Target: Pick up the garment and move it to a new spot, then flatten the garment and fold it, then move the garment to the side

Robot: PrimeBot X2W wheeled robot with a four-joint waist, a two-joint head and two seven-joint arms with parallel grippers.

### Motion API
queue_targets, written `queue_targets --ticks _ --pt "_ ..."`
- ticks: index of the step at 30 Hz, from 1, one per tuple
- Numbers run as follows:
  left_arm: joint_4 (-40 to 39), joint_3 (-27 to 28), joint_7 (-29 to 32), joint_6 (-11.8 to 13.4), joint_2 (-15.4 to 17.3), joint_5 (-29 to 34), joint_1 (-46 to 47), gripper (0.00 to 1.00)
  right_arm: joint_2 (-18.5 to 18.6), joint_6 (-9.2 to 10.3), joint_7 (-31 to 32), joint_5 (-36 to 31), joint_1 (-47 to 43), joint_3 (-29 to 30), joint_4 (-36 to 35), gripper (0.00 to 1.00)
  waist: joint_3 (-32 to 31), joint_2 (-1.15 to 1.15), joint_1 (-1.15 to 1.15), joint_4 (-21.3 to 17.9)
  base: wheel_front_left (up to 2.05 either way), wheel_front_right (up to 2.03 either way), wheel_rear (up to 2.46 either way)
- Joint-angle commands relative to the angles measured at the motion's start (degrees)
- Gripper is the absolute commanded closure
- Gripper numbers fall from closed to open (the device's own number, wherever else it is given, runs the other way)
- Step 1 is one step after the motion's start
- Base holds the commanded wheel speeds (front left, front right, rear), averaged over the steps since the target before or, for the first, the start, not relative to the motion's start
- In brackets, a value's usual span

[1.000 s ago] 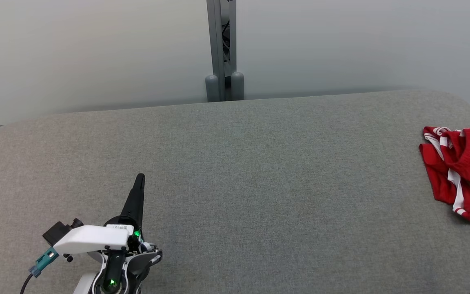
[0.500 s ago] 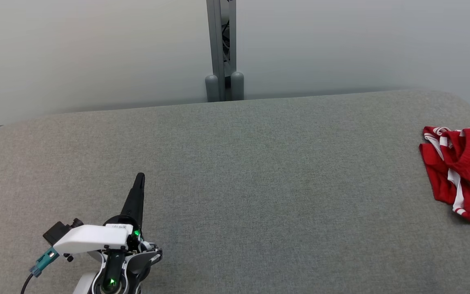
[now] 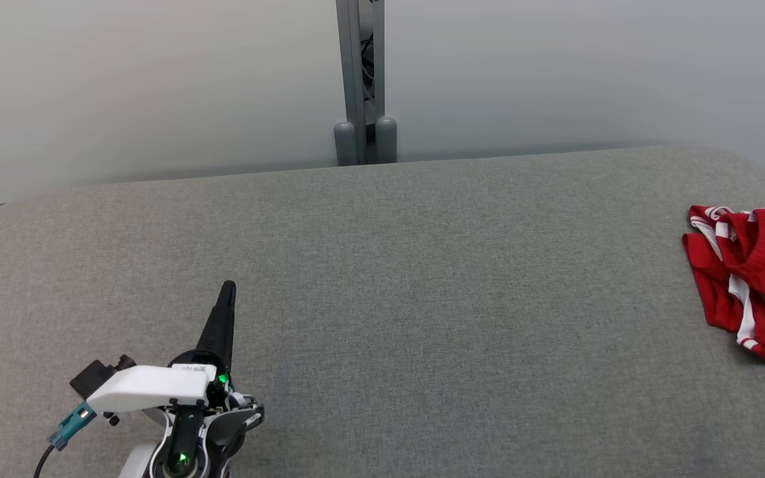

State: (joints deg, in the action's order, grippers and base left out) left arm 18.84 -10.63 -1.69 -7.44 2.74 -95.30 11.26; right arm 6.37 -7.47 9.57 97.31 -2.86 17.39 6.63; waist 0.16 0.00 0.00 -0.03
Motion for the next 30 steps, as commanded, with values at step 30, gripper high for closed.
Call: queue_targets --ticks 30 --pt "-0.1 0.0 0.2 -0.2 0.3 0.1 1.2 1.0 -0.4 -0.04 1.0 -0.7 0.3 0.9 0.2 1.0 0.0 0.0 0.0 0.0 0.0 0.0 0.0"
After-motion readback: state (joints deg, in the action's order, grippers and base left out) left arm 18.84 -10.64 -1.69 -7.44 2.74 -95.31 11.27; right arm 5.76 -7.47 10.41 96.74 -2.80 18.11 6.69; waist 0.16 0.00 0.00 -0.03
